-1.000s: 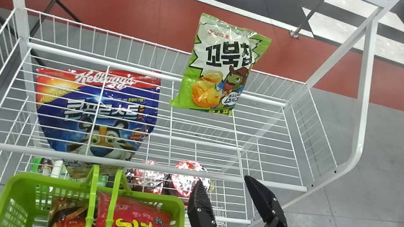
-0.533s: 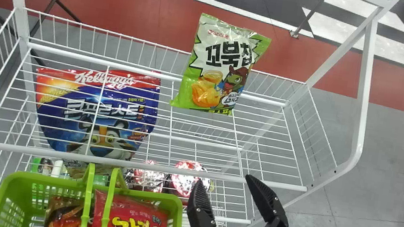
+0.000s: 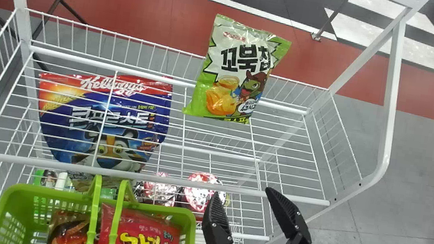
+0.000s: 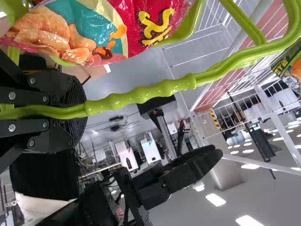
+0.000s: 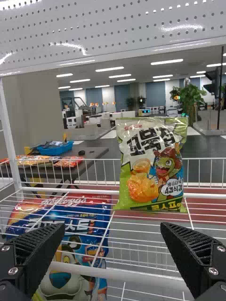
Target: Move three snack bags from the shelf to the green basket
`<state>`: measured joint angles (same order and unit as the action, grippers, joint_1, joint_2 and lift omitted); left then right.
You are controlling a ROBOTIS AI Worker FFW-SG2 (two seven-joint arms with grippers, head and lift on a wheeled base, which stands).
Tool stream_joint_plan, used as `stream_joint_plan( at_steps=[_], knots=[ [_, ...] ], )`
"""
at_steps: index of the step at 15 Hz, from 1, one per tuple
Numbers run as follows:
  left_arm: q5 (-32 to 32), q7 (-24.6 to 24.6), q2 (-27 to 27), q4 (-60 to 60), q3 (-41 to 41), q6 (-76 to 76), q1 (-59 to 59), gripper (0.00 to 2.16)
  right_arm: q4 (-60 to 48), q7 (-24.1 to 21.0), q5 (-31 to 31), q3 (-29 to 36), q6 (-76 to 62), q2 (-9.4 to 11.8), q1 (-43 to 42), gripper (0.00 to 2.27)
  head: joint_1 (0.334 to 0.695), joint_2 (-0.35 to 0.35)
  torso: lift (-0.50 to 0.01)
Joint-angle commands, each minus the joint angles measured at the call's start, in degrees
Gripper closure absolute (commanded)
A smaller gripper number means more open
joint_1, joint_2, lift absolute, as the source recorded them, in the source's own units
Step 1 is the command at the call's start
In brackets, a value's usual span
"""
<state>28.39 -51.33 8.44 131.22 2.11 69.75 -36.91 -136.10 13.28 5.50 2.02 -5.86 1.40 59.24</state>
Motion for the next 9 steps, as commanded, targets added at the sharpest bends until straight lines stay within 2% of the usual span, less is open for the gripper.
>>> stream_joint_plan(
  at_steps=[1,9],
  knots=[
    [0.00,0.00,0.00,0.00,0.00,0.00,0.00,2.14,0.40,-0.01,0.04,0.00,-0.86,0.01,-0.09,0.05,0.695,-0.350,-0.048],
    [0.00,-0.09,0.00,0.00,0.00,0.00,0.00,2.14,0.66,-0.71,-0.22,-0.35,-1.04,0.01,-0.26,0.05,0.695,-0.350,-0.048]
  ],
)
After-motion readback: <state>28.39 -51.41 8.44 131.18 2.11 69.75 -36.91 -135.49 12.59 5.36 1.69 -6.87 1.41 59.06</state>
